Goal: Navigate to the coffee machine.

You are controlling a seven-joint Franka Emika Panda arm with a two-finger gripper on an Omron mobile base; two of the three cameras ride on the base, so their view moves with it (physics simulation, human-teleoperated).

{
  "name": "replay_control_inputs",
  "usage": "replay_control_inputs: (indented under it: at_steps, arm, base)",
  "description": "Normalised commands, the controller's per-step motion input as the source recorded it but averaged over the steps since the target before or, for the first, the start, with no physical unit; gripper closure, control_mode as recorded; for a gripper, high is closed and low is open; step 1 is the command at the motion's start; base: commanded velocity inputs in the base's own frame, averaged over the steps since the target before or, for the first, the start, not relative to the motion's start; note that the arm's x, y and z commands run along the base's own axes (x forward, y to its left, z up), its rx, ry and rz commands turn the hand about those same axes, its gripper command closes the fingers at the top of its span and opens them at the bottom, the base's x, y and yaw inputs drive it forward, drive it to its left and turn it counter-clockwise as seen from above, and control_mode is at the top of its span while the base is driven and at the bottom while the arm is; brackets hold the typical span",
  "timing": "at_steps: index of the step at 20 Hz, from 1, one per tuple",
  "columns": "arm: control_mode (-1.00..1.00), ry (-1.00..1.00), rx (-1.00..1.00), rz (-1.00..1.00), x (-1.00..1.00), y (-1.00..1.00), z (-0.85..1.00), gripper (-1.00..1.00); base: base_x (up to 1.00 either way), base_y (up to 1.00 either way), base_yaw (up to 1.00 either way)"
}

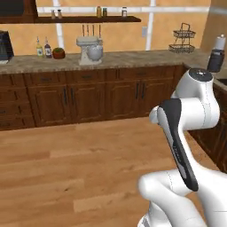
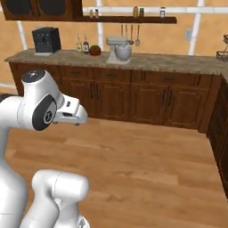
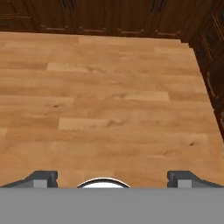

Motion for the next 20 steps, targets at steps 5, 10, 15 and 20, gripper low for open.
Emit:
replay_control_inputs:
  at_steps: [5, 10, 15, 20]
  arm:
    - [1.00, 0.00, 0.00, 0.00, 0.00, 0.00, 0.00, -1.00]
    - [1.00, 0.00, 0.00, 0.00, 0.00, 0.00, 0.00, -1.00]
    - [1.00, 0.00, 0.00, 0.00, 0.00, 0.00, 0.00, -1.00]
    - [1.00, 0.00, 0.00, 0.00, 0.00, 0.00, 0.00, -1.00]
  base:
    - [0.99, -0.16, 0.75]
    - [1.00, -0.02, 0.64]
    - [1.00, 0.10, 0.41]
    - [1.00, 0.38, 0.17]
